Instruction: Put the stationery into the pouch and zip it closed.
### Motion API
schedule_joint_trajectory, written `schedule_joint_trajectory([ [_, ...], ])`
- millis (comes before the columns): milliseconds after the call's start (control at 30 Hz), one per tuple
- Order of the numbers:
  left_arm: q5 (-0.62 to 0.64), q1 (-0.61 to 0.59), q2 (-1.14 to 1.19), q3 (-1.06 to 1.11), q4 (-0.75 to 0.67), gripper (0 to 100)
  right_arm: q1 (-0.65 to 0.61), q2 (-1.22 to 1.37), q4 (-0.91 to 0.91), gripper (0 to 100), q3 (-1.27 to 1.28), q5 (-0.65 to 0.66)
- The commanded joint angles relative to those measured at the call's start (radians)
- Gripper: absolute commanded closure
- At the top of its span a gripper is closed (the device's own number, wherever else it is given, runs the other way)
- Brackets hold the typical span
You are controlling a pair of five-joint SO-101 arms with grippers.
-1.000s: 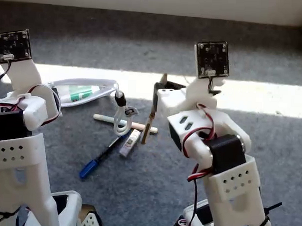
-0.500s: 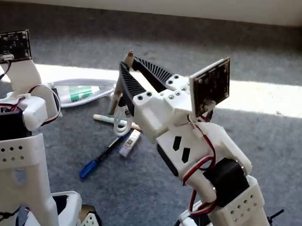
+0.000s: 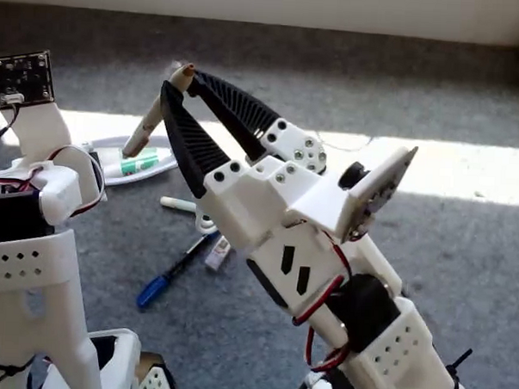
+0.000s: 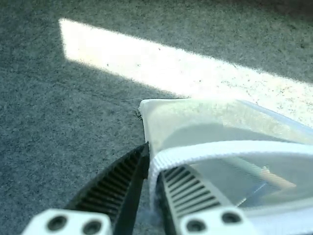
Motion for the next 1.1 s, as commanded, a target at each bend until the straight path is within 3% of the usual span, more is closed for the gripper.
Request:
schedule_joint_trajectory([
  [0,0.003,0.028,0.001,-0.005,-0.008,99,-0.005,-0.024,-0.182,99.3,0.093,0.012],
  [233,0.003,0.028,0.001,-0.010,-0.008,99,-0.005,-0.068,-0.364,99.3,0.282,0.012],
  [633,0.003,0.028,0.001,-0.005,-0.008,99,-0.004,-0.059,-0.378,99.3,0.372,0.012],
  [867,0.003,0.028,0.001,-0.005,-0.008,99,-0.005,0.071,-0.381,99.3,0.371,0.012],
  [1067,0.003,0.028,0.001,-0.004,-0.008,99,-0.007,0.176,-0.510,99.3,0.374,0.012],
])
